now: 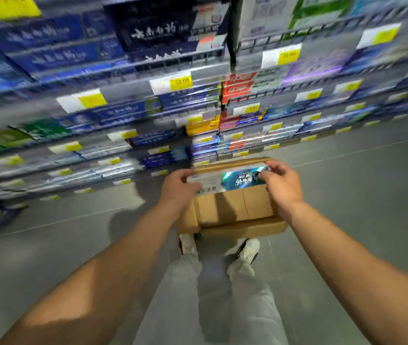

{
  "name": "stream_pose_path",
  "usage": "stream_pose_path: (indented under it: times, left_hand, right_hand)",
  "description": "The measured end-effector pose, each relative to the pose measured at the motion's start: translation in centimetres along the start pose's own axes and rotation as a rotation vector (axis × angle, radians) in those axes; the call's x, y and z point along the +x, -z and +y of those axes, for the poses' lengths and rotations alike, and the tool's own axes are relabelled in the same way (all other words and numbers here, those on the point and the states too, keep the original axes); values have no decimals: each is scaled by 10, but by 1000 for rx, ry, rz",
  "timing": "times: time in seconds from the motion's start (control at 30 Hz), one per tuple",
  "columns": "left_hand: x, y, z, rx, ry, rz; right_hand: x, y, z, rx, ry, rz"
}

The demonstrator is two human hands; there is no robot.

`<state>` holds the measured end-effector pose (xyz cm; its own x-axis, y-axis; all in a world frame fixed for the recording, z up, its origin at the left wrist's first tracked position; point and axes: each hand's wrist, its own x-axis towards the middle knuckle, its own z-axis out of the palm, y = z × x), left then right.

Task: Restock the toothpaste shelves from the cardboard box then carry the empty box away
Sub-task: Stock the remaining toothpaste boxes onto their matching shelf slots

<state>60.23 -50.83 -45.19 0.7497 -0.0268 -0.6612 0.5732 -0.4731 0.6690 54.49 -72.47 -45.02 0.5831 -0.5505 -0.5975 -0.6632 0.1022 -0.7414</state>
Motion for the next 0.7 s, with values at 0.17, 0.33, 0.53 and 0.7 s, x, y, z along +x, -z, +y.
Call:
stream_pose_path:
  times: [0.17, 0.33, 0.53, 0.7]
  left_hand:
    - [-42, 57, 26, -110, 37, -131]
    - [-76, 68, 32, -401, 58, -244]
    - [-114, 51, 43, -380, -89, -392]
    - [-138, 46, 55, -265, -142, -253]
  right_hand:
    - [-50, 4, -49, 62, 79, 75]
    - [-106, -3, -66, 143, 111, -80]
    - [-141, -18, -83, 17, 284, -359]
    - [-146, 22, -92, -130, 411, -491]
